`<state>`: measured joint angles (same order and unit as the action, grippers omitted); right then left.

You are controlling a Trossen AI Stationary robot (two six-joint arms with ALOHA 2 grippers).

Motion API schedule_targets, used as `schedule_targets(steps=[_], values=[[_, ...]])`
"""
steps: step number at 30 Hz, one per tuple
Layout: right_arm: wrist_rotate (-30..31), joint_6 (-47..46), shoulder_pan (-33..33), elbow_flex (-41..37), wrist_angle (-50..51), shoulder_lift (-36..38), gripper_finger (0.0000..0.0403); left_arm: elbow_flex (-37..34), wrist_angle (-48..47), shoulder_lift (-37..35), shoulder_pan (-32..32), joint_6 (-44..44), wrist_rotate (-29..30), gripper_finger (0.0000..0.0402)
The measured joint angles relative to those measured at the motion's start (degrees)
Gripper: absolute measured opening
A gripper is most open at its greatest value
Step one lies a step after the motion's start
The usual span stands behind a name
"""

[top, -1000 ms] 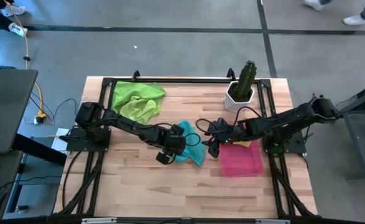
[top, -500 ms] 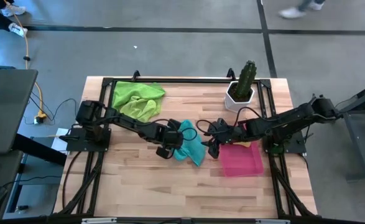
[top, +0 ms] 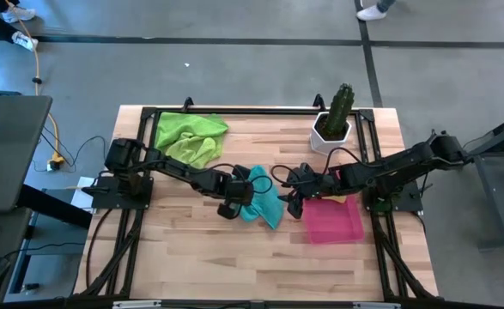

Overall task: Roll microfiber towels into tight, uniform cylinder then place into a basket
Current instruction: Fold the blue microfiber towel

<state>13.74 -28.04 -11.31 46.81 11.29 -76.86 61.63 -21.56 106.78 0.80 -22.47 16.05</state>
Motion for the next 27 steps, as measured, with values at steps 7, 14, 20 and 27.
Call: schedule_targets(steps=[7,14,20,27], values=[[0.23,5.67,-1.74,0.02,-1.12,-0.38,0.021,1.67,-2.38,0.0,-0.52,6.13,-0.21,0.0001],[5.84,13.28,-5.87,0.04,-9.9,-6.04,0.021,7.8,-11.61,-0.07,-0.55,25.63,-4.31,0.0001],[6.24,16.45,-7.27,0.04,-19.63,-12.99,0.021,12.89,-14.07,-0.81,-0.59,30.97,-9.76,0.0001],[14.45,16.56,-7.5,0.04,-30.47,-20.28,0.021,18.88,-15.78,-0.81,-0.55,31.9,-17.57,0.0]])
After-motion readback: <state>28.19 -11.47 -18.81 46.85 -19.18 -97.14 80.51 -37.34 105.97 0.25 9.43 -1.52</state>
